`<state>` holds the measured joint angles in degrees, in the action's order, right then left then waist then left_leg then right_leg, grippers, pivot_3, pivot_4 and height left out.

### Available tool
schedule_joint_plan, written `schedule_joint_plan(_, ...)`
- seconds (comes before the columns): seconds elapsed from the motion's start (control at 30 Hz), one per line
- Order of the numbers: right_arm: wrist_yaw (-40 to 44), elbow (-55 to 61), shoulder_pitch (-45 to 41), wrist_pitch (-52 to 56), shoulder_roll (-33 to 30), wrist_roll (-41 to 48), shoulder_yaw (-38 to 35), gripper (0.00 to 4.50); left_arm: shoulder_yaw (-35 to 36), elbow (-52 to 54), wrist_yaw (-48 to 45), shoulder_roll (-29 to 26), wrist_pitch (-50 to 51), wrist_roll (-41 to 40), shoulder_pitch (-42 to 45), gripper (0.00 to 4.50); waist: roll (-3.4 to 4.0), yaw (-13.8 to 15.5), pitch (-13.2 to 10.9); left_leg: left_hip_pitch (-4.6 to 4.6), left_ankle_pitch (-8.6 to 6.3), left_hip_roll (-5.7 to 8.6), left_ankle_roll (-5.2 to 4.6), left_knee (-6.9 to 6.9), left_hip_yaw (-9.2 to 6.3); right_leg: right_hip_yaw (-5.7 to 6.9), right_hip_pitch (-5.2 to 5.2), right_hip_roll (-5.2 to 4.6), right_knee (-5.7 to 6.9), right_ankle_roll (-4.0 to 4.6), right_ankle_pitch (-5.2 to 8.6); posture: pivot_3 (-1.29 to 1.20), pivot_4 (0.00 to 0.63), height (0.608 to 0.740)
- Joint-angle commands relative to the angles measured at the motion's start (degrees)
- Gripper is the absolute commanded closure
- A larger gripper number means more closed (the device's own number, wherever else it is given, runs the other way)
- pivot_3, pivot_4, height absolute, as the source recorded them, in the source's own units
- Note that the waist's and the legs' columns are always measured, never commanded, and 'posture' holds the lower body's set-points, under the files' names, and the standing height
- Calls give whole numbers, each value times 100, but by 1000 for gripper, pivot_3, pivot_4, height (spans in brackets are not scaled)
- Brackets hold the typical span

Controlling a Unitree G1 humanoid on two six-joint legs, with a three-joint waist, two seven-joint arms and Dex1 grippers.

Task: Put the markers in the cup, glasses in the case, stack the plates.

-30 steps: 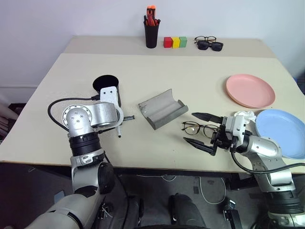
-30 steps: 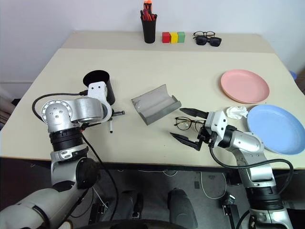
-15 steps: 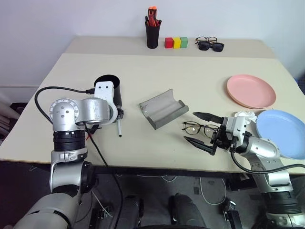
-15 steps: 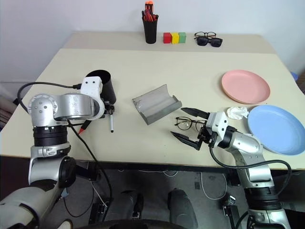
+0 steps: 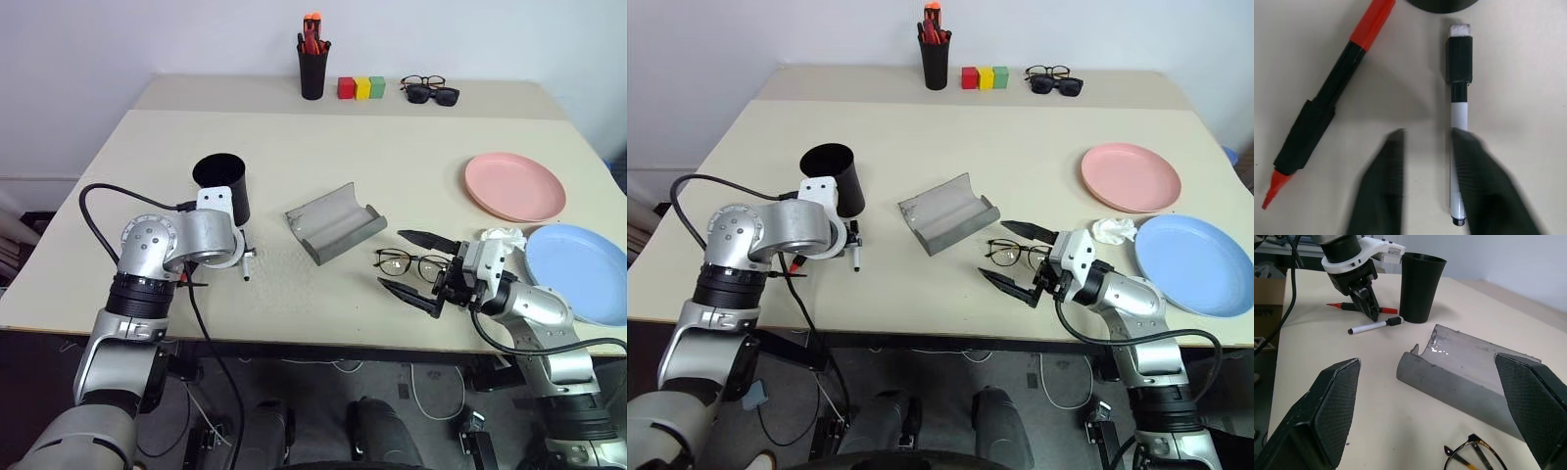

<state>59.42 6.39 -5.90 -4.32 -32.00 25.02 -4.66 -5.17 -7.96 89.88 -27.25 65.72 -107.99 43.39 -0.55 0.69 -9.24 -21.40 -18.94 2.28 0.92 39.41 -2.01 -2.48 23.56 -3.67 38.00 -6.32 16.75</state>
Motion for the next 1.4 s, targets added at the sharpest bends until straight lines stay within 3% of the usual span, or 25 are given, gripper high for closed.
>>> schedule_joint_plan(0.03,41,213,-23,-121,25,63,2,0,-43,32,120,-40,-184,3,67,4455,0,-1,0,0,0,0,0,0,0,0,0,0,0,0,0,0,150,740)
schedule_joint_plan(0.53,93,-18,-321,-125,55,10,18,0,-202,285,-70,-315,-244,-53,-189,4455,1,-5,1,1,0,0,0,0,-1,0,-2,0,0,0,0,0,150,740)
schedule_joint_plan(0.63,85,20,-315,-116,66,24,25,0,-259,256,-378,-336,-147,165,-85,3654,1,-9,1,2,0,0,0,0,-1,0,-2,1,0,0,0,0,150,740)
schedule_joint_plan(0.83,35,114,-311,-40,16,52,-24,0,-303,317,-610,-359,-69,78,69,771,1,5,1,0,0,2,-1,3,-2,2,-6,0,-2,0,0,0,150,740)
schedule_joint_plan(1.13,-155,320,-297,81,16,32,21,0,-338,-109,-1060,-81,-10,509,456,771,1,9,1,-1,1,2,0,3,-3,4,-5,2,-1,0,0,0,150,740)
schedule_joint_plan(1.4,-194,270,-278,51,-7,4,-14,0,-183,-180,-818,221,-195,314,664,771,0,-21,0,-1,1,2,0,1,-3,0,-2,1,-1,0,0,0,150,740)
